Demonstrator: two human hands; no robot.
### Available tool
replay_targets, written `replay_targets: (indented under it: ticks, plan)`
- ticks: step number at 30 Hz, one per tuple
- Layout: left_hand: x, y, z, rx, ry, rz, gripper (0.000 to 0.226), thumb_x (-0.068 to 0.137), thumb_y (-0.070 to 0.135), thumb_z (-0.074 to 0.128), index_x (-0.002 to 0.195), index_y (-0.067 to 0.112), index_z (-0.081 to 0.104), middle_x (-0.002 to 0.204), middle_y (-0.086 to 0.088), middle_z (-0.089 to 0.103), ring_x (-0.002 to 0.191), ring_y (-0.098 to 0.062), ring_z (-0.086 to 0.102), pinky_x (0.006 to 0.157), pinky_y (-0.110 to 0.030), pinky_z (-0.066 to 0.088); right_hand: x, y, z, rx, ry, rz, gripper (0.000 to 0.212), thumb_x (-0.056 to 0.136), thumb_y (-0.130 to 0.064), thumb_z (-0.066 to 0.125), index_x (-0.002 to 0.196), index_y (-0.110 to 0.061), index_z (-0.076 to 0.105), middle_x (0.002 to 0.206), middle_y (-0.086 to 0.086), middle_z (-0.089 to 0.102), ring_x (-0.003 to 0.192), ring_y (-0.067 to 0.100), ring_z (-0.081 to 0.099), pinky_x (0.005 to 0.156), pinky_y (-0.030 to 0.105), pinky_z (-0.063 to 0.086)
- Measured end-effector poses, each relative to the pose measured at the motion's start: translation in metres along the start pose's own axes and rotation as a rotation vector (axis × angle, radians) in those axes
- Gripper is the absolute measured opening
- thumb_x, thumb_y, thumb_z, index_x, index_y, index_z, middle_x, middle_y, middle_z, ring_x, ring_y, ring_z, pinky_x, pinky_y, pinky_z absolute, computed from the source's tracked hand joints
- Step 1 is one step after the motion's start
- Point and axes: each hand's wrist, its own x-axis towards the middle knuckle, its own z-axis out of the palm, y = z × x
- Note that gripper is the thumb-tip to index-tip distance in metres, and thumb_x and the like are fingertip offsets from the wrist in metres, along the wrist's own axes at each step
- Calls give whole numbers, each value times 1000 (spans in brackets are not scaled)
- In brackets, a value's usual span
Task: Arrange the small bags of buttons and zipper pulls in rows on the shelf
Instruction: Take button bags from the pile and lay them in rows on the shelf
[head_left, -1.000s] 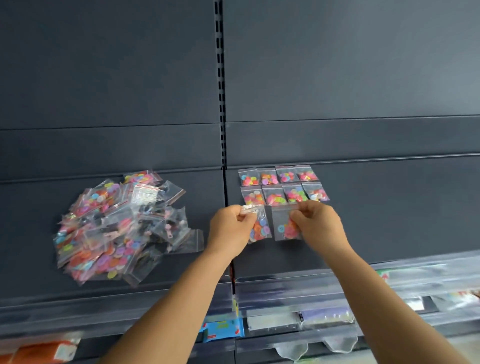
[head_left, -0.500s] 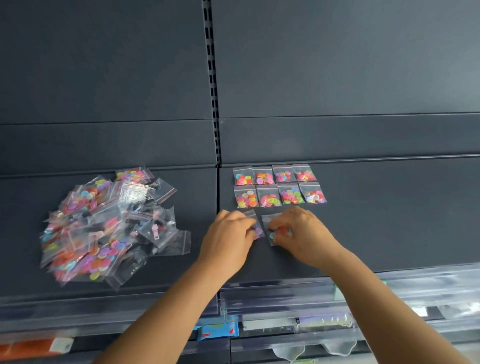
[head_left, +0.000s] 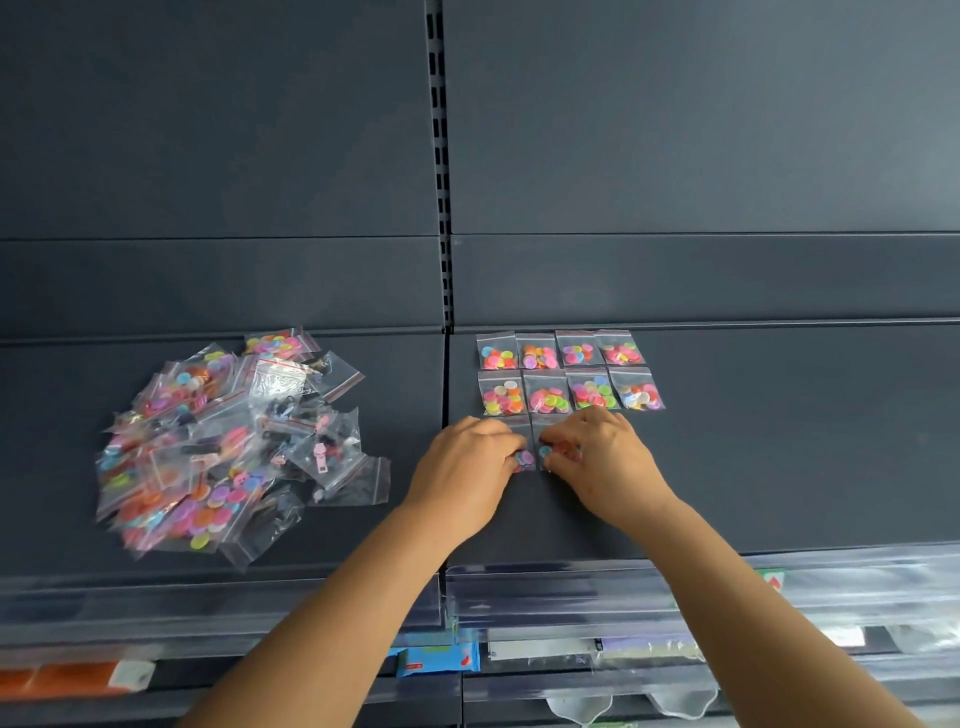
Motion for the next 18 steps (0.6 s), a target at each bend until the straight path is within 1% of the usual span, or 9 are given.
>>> replay_targets:
  ticks: [4, 6, 9, 13, 15, 18]
  plan:
    - [0, 0, -3, 29, -28, 14, 32, 96, 22, 51, 127, 19, 59, 128, 3, 58, 115, -19, 49, 98, -32, 38, 0, -2, -1, -30, -9, 2, 20, 88, -25, 60, 104, -17, 69, 114, 5, 56, 110, 25, 44, 83, 29, 40]
    - [-2, -1, -6, 37, -30, 16, 33, 96, 23, 50, 128, 18, 57, 129, 3, 57, 117, -18, 48, 100, -31, 36, 0, -5, -2, -48, -5, 0, 23, 88, -26, 59, 109, -19, 68, 117, 4, 55, 112, 24, 44, 83, 27, 38]
    - [-7, -3, -15, 57, -4, 10, 36, 96, 27, 49, 131, 18, 54, 131, 3, 55, 119, -17, 47, 102, -30, 33, 0, -14, -4, -49, 4, -17, 31, 88, -27, 61, 117, -19, 64, 122, 4, 55, 117, 24, 43, 87, 28, 38]
    - [-24, -13, -33, 79, 58, -32, 40, 95, 30, 50, 134, 21, 50, 133, 5, 53, 121, -16, 45, 101, -29, 31, 2, -41, -2, -36, 13, -82, 37, 88, -30, 61, 124, -20, 59, 123, 2, 54, 118, 23, 42, 86, 25, 34]
    - [-39, -25, -45, 90, 96, -68, 42, 95, 31, 50, 135, 21, 48, 134, 5, 52, 122, -16, 43, 101, -28, 31, 4, -63, 3, -37, 10, -137, 41, 89, -31, 60, 127, -20, 56, 125, 1, 53, 118, 23, 42, 89, 26, 35]
    - [-58, -40, -58, 122, 126, -117, 45, 94, 32, 51, 138, 21, 45, 134, 6, 51, 123, -15, 42, 102, -27, 31, 4, -87, 12, -43, -10, -228, 47, 90, -34, 57, 134, -20, 49, 132, 0, 50, 121, 22, 41, 98, 27, 33]
